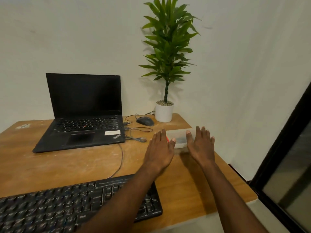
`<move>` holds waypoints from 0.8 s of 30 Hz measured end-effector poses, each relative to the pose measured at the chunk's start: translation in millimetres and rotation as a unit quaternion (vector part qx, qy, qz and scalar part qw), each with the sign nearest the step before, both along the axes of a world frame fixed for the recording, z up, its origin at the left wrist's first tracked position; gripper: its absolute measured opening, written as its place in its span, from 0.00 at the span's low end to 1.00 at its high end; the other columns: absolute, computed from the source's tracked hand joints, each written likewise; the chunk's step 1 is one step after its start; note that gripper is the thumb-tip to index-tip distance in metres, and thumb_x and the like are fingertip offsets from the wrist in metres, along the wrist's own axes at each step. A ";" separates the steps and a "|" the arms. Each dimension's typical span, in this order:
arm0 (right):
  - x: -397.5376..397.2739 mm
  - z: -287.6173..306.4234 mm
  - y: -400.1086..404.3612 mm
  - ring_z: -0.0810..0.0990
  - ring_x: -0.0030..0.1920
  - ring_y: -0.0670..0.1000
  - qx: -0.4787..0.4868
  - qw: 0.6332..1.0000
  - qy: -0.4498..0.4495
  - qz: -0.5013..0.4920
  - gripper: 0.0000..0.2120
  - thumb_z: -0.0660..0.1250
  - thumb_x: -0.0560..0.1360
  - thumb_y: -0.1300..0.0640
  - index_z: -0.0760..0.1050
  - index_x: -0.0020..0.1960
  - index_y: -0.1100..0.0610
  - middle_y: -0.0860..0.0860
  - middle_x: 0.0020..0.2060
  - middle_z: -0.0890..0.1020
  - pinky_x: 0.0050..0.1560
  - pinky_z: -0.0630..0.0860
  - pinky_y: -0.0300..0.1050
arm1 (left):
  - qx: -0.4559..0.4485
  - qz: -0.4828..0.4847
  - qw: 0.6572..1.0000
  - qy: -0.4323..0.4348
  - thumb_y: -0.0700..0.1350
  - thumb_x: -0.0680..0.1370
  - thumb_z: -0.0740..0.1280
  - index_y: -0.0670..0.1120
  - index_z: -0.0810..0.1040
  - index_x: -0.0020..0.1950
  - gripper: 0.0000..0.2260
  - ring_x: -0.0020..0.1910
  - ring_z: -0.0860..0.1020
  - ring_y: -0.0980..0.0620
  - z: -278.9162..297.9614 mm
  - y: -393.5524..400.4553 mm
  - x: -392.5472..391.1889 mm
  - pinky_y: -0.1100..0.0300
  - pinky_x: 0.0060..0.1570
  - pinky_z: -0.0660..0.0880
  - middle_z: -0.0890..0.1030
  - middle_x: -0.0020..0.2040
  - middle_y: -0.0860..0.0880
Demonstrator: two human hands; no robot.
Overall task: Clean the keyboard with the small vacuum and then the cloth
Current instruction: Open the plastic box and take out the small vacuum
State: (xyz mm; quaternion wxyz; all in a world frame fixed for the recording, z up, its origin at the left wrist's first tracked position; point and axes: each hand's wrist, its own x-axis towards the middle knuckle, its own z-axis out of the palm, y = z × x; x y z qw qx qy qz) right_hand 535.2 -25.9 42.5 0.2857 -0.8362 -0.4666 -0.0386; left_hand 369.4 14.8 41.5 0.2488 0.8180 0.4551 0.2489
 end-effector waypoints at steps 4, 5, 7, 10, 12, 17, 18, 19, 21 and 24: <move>26.3 -5.3 6.9 0.54 0.80 0.60 -0.016 0.994 0.108 -0.011 0.34 0.47 0.82 0.35 0.52 0.82 0.54 0.57 0.81 0.54 0.78 0.55 0.60 | -0.073 -0.001 0.997 -0.036 0.63 0.86 0.50 0.47 0.49 0.86 0.33 0.79 0.67 0.40 -10.6 11.7 19.2 0.43 0.76 0.67 0.60 0.84 0.44; 29.4 -7.0 8.0 0.60 0.78 0.60 -0.012 0.990 0.141 -0.002 0.34 0.49 0.82 0.35 0.53 0.81 0.53 0.57 0.80 0.57 0.75 0.61 0.60 | -0.081 -0.002 0.996 -0.042 0.63 0.87 0.51 0.46 0.49 0.86 0.33 0.76 0.70 0.39 -12.7 12.2 23.0 0.43 0.74 0.70 0.64 0.83 0.43; 31.1 -8.5 8.5 0.70 0.72 0.60 0.007 0.982 0.189 0.018 0.32 0.51 0.82 0.36 0.56 0.80 0.53 0.56 0.76 0.67 0.69 0.71 0.58 | -0.088 -0.002 0.995 -0.047 0.59 0.88 0.52 0.43 0.48 0.86 0.32 0.74 0.72 0.38 -13.2 9.4 28.3 0.45 0.72 0.71 0.68 0.81 0.41; 26.2 -7.1 5.0 0.76 0.66 0.57 0.060 0.970 0.236 0.027 0.29 0.54 0.82 0.37 0.63 0.76 0.53 0.55 0.71 0.73 0.65 0.76 0.55 | -0.081 0.009 0.994 -0.068 0.55 0.89 0.53 0.41 0.48 0.86 0.30 0.74 0.72 0.39 -11.7 5.3 29.6 0.48 0.72 0.71 0.69 0.80 0.40; 21.7 -2.4 -0.1 0.76 0.61 0.54 0.094 0.960 0.262 0.027 0.28 0.55 0.82 0.36 0.66 0.74 0.52 0.53 0.69 0.75 0.61 0.77 0.52 | -0.069 0.015 0.993 -0.092 0.54 0.89 0.53 0.42 0.52 0.85 0.28 0.72 0.74 0.40 -7.4 0.6 27.5 0.49 0.70 0.73 0.72 0.78 0.41; 5.1 14.0 -33.3 0.75 0.60 0.50 0.162 0.946 0.278 0.027 0.26 0.55 0.82 0.36 0.66 0.75 0.49 0.49 0.68 0.74 0.58 0.76 0.47 | -0.012 0.023 0.986 -0.163 0.50 0.89 0.55 0.46 0.63 0.81 0.21 0.63 0.80 0.43 17.2 -35.8 12.9 0.59 0.52 0.73 0.81 0.68 0.45; 2.1 15.4 -43.3 0.75 0.59 0.49 0.173 0.944 0.279 0.025 0.26 0.55 0.82 0.37 0.67 0.74 0.49 0.48 0.66 0.75 0.55 0.75 0.44 | -0.009 0.024 0.985 -0.171 0.50 0.89 0.55 0.47 0.64 0.79 0.19 0.61 0.81 0.43 21.7 -46.6 8.7 0.58 0.51 0.74 0.82 0.66 0.46; 0.2 15.2 -52.8 0.74 0.57 0.48 0.183 0.942 0.282 0.023 0.24 0.55 0.82 0.37 0.68 0.73 0.49 0.47 0.63 0.75 0.51 0.74 0.41 | -0.007 0.024 0.984 -0.175 0.51 0.89 0.55 0.47 0.66 0.78 0.18 0.59 0.82 0.43 24.4 -56.6 4.6 0.56 0.50 0.76 0.83 0.63 0.46; -3.2 13.3 -72.8 0.76 0.57 0.47 0.204 0.933 0.296 0.017 0.23 0.55 0.82 0.37 0.71 0.71 0.48 0.45 0.60 0.76 0.45 0.72 0.37 | -0.001 0.033 0.984 -0.173 0.52 0.88 0.57 0.47 0.68 0.74 0.16 0.55 0.83 0.43 26.7 -77.3 -4.6 0.53 0.48 0.77 0.84 0.58 0.47; -6.3 4.8 -97.5 0.79 0.58 0.48 0.220 0.924 0.312 0.002 0.21 0.57 0.82 0.38 0.75 0.67 0.47 0.45 0.59 0.80 0.46 0.75 0.39 | 0.011 0.074 0.983 -0.170 0.53 0.87 0.59 0.48 0.72 0.70 0.14 0.50 0.84 0.47 24.1 -99.0 -16.7 0.52 0.46 0.77 0.86 0.54 0.48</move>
